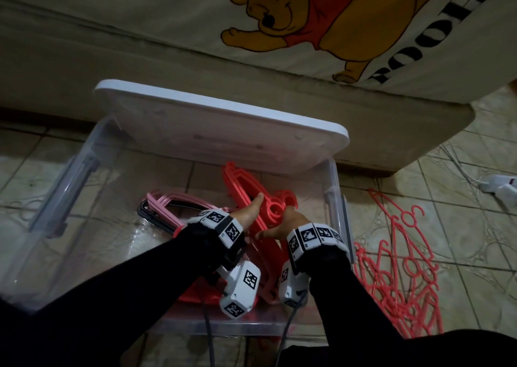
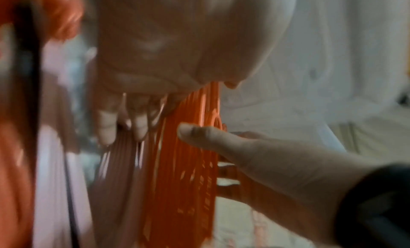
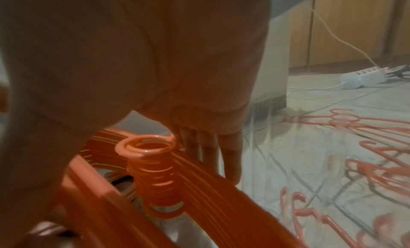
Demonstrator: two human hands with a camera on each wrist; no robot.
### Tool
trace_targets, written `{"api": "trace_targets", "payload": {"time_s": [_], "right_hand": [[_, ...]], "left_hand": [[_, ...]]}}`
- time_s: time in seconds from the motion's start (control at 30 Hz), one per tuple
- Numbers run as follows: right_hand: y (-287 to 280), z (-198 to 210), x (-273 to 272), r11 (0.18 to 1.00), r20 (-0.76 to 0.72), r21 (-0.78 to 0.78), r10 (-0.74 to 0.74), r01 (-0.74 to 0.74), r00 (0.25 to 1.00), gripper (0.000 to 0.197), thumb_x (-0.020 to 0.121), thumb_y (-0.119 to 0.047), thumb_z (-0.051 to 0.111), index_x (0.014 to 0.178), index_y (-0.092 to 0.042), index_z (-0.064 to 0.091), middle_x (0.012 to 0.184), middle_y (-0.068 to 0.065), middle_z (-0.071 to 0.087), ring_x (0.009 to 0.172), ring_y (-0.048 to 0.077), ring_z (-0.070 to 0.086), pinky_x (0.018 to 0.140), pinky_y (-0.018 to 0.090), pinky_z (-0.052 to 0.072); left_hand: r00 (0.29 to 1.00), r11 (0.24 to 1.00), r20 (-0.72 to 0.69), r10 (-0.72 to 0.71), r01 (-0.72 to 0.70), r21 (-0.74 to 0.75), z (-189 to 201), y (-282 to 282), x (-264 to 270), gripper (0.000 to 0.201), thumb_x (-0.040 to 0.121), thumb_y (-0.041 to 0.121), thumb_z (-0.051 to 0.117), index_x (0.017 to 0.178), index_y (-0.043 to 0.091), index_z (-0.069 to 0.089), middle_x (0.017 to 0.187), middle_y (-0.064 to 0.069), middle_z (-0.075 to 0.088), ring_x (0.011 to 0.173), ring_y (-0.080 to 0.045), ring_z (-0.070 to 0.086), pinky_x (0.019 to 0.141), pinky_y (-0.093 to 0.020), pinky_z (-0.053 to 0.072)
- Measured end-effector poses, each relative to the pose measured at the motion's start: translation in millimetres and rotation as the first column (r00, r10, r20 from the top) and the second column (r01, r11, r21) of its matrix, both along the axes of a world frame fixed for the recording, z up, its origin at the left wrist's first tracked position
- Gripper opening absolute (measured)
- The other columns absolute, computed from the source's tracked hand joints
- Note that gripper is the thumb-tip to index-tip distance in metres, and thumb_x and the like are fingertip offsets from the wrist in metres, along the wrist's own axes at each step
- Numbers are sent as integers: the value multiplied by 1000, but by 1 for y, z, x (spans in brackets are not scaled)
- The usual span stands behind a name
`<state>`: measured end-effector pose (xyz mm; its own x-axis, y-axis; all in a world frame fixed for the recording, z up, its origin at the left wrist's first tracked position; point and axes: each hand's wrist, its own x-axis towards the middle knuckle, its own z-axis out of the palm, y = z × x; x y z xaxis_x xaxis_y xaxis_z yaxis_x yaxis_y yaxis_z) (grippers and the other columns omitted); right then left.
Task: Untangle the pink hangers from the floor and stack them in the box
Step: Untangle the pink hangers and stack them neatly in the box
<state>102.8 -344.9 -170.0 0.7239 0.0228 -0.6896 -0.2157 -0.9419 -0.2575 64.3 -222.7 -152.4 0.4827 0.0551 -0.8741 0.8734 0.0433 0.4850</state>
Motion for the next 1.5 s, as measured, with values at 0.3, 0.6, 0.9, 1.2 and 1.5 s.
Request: {"api": "trace_targets", "payload": {"time_s": [0.3,0.6,0.9,1.2,1.5], "right_hand": [[6,5,2,998,71,9,-58,58,996,61,60,-42,86,103,-10,57,63,-8,47,51,6,46,41,19,29],[1,19,-5,991,191,-53,131,-123,973,15,77,-15,75,89,-15,66,85,3,68,69,17,62,66,25,47],[1,15,-9,986,209,-38,168,-164,963,27,78,-21,71,103,-12,67,99,8,71,88,26,67,71,25,48],[-7,30,-6,993,212,35,102,-111,972,42,62,-34,86,92,-20,61,102,2,70,77,15,61,65,21,43],[-11,156,14,949,508,142,174,-282,843,42,82,-30,72,116,-7,63,115,9,66,106,20,61,88,25,46]], "left_hand": [[942,943,333,38,-145,301,17,35,42,71,98,53,30,138,-5,38,137,-23,48,126,-36,47,107,-39,34],[954,965,282,-105,30,259,21,63,46,70,97,55,25,144,4,36,146,-18,40,131,-34,41,110,-45,32],[923,962,272,-271,254,97,18,57,33,71,95,60,32,125,1,55,116,-18,61,97,-15,66,78,-19,49],[891,906,333,-308,168,387,13,66,31,52,91,45,57,112,-1,66,113,-20,66,108,-33,61,99,-39,45],[775,920,528,-349,176,350,112,48,24,21,99,21,49,102,2,59,86,-7,63,71,-18,60,71,-27,51]]}}
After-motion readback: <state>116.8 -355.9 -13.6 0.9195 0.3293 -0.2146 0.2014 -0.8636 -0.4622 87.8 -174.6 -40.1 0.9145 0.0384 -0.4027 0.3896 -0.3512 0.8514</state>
